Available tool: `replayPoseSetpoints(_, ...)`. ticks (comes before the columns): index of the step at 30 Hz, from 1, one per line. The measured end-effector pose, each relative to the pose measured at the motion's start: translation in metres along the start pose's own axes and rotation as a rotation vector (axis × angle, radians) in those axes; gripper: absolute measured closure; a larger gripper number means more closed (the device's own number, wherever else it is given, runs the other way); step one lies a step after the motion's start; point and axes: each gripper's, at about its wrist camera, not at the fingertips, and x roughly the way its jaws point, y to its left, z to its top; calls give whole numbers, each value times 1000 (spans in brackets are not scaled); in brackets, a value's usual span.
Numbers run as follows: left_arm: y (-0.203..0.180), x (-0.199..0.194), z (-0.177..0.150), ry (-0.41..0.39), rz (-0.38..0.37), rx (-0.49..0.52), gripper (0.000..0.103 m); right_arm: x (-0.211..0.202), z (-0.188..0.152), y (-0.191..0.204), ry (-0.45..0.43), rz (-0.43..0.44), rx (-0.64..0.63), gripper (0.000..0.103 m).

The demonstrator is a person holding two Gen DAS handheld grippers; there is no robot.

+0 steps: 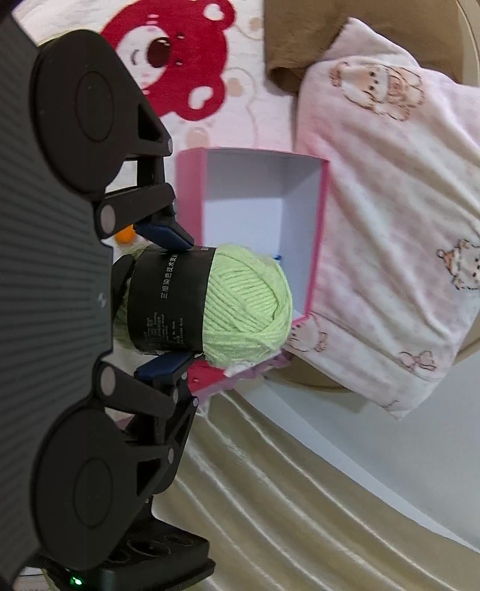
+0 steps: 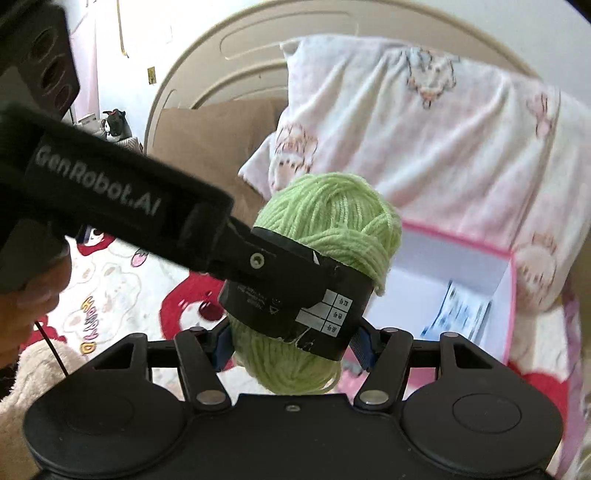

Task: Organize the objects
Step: 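Carry the yarn ball into the pink box beside the wipes and release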

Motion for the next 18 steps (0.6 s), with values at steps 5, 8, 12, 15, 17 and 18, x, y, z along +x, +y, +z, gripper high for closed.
replayPoseSetpoints(5,2,34,39,-22,9,-15,43,19,26,-42,14,-25,37,36)
replayPoseSetpoints(8,7,62,62,-14,19,-30,43,43,42,-71,58,-15,73,36)
replayPoseSetpoints(12,26,116,86,19,22,-49,43,85,49,-112,114,-21,114,36)
replayPoseSetpoints(15,38,151,90,33,41,-64,43,118,42,-133,139,-7,146,36)
replayPoseSetpoints(17,48,173,89,40,47,-75,43,140,37,-147,166,7,181,36)
replayPoseSetpoints(18,54,184,88,45,44,-87,43,150,34,-152,178,5,194,36)
